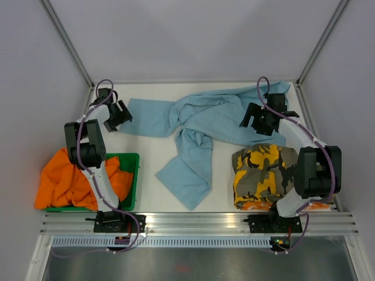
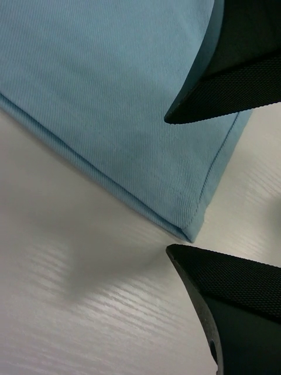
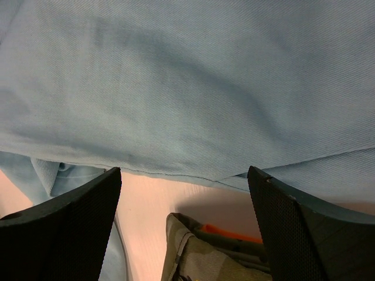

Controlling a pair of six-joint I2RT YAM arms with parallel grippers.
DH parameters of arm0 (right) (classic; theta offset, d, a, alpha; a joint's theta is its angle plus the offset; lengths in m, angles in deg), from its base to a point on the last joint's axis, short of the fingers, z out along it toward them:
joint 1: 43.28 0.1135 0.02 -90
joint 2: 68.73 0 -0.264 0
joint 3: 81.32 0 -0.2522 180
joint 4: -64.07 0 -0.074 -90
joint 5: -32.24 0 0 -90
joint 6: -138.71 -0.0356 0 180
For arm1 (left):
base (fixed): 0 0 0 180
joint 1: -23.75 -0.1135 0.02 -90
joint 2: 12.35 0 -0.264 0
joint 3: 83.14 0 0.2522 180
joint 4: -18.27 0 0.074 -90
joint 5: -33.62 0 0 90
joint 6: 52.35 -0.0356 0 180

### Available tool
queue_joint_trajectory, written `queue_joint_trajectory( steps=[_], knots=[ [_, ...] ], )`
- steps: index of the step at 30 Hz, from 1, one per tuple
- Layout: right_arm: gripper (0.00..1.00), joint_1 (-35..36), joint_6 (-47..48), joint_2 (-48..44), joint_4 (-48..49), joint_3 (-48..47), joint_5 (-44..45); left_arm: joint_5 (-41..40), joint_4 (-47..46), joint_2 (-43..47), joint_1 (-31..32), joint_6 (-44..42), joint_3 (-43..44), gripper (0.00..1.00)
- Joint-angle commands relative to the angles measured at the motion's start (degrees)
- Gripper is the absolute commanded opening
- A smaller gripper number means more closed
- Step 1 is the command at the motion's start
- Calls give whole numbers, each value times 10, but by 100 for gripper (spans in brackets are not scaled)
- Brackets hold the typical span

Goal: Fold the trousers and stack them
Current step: Flatten the trousers out

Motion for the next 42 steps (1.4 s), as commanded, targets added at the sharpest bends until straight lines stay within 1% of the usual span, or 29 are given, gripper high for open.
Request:
queue_joint_trajectory(
  steps=[1,2,6,8,9,10,11,12,14,15,16,19,22,23,24,26,27,28,31,34,38,42],
  knots=[
    [95,0,-10,2,16,-10,9,33,5,-35,5,12,33,85],
    [95,1,-11,4,15,-12,9,35,8,-40,5,12,39,84],
    [95,0,-13,3,16,-13,12,30,12,-49,5,9,34,70],
    [95,1,-13,5,16,-16,13,16,18,-50,5,5,32,68],
    [95,1,-14,6,15,-17,13,14,17,-50,4,3,30,61],
    [95,1,-14,6,15,-17,13,14,15,-50,5,0,30,58],
    [95,0,-14,6,16,-20,13,19,13,-50,4,-1,30,52],
    [95,1,-15,7,16,-21,13,24,9,-51,5,-2,29,40],
    [95,1,-16,9,17,-24,10,35,8,-60,4,-2,33,29],
    [95,1,-15,10,16,-26,9,38,7,-62,4,-2,36,12],
    [95,1,-15,10,15,-31,9,39,5,-63,5,-2,37,3],
    [95,2,-14,12,20,-35,14,33,-7,-55,3,-5,44,2],
    [95,0,-21,28,22,-58,20,5,5,-28,-6,-11,75,2],
    [95,1,-25,38,19,-66,20,4,6,-5,-10,-16,94,2],
    [95,0,-27,43,19,-73,19,-14,6,8,-15,-23,102,2],
    [95,1,-43,48,24,-86,19,-38,10,41,-48,-28,152,2],
    [95,1,-43,46,29,-86,19,-38,10,49,-48,-27,153,2],
    [95,1,-48,45,35,-84,22,-44,15,54,-72,-26,182,2],
    [96,0,-36,52,48,-94,47,-44,20,62,-118,-22,231,2],
    [97,1,-17,86,25,-145,86,-45,25,55,-131,-43,269,2],
    [98,-2,8,134,12,-207,146,-52,6,58,-131,-49,263,2],
    [98,-12,0,192,11,-270,156,-65,6,48,-131,-53,263,2]
  ],
)
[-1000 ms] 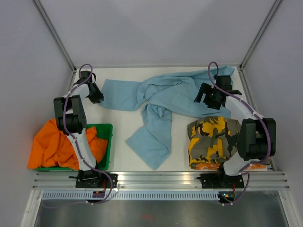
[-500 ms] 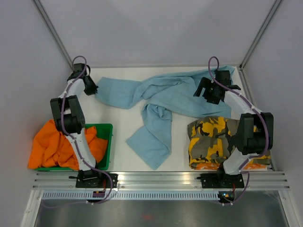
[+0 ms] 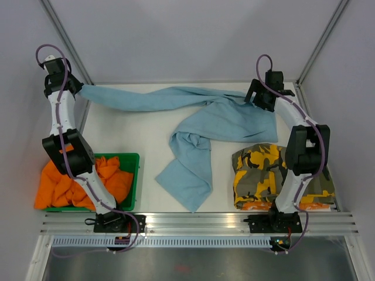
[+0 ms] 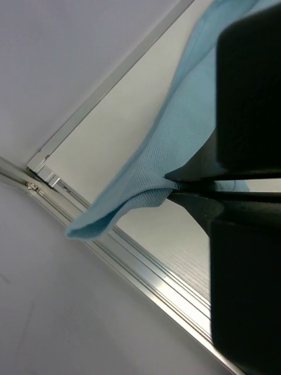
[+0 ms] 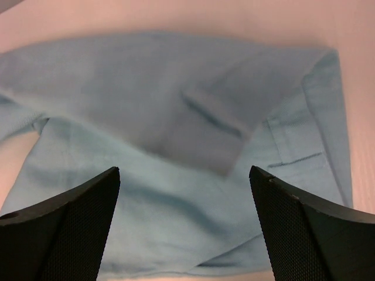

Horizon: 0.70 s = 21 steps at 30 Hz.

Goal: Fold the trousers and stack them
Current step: Flatten the trousers out

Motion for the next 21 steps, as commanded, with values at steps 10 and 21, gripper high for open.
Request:
queue_joint_trajectory(
  steps=[10,21],
  knots=[
    [98,-26,57,156,9,-150,-41,21,-35,8,7,-36,-89,2],
    [95,19,35,60,-9,-39,-72,43,-45,15,8,-35,-113,2]
  ],
)
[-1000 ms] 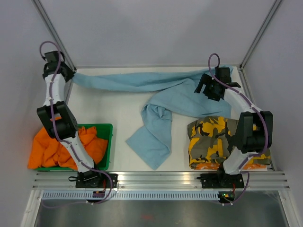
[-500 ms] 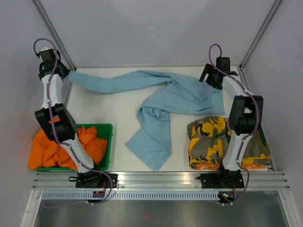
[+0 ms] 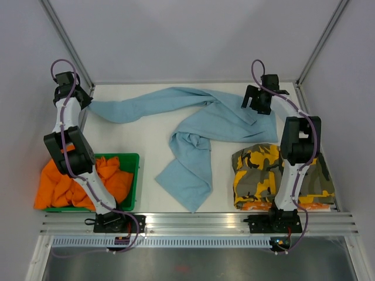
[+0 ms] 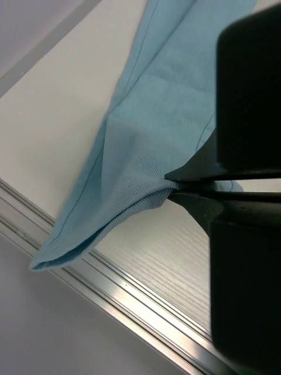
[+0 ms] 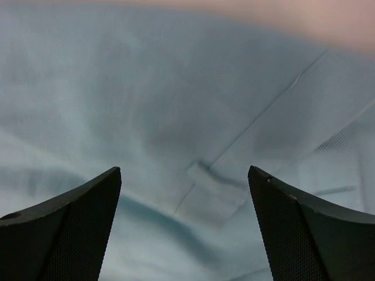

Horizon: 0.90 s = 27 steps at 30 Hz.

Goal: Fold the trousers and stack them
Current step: Flatten the trousers out

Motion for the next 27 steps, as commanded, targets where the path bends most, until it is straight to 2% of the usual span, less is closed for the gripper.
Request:
queue_joint_trajectory(
  steps=[1,4,7,8,12,16,20,25,26,27],
  knots=[
    [95,42,-17,-97,38,88,-22,23,-25,16,-1,-17,2,2],
    [93,69,41,-138,66,147,-7,45,-27,13,-1,-17,3,2],
    [91,91,167,-143,32,141,18,58,-30,12,-1,-18,1,2],
    [91,103,237,-139,22,133,43,60,-31,11,-1,-18,1,2],
    [91,116,320,-104,-1,116,184,70,-33,5,-1,-18,1,2],
    [87,116,352,-53,-28,84,258,71,-32,5,-1,-19,0,2],
    [68,117,350,-23,-35,70,260,67,-31,6,-1,-25,1,2],
    [66,115,342,-9,-12,76,243,63,-30,6,-1,-27,1,2],
    [64,116,342,-4,-10,75,250,62,-29,7,-1,-27,2,2],
    [58,116,342,-1,-10,72,257,62,-29,7,-1,-29,2,2]
  ],
)
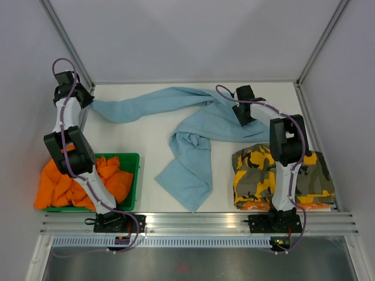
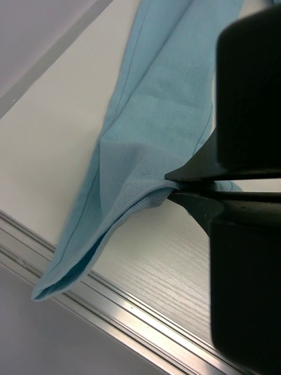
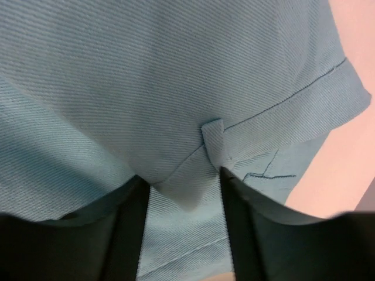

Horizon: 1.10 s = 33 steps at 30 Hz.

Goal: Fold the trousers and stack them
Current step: Flatten the trousers out

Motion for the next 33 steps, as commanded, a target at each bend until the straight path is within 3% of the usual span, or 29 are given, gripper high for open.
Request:
queue_joint_trajectory(
  steps=[1,4,6,7,12,19,24,29,33],
  knots=[
    [53,0,8,10,11,-23,34,7,-18,8,-1,-24,2,2],
    [33,0,17,11,19,-26,49,7,-18,13,-1,-24,0,2],
    [8,-1,25,9,34,-26,62,5,-16,15,-1,-25,0,2],
    [1,-3,27,9,35,-31,70,6,-16,15,-1,-25,0,2],
    [0,-24,50,-3,56,-65,100,18,-15,27,2,-28,5,2],
    [0,-109,80,23,68,-247,75,26,-47,36,19,-25,5,2],
    [0,-172,95,92,114,-350,73,22,-91,30,64,-27,6,2],
    [0,-208,97,159,141,-414,31,-68,-155,25,120,-29,-3,2],
    [2,-216,83,215,152,-457,5,-117,-199,23,128,10,-15,2]
  ],
)
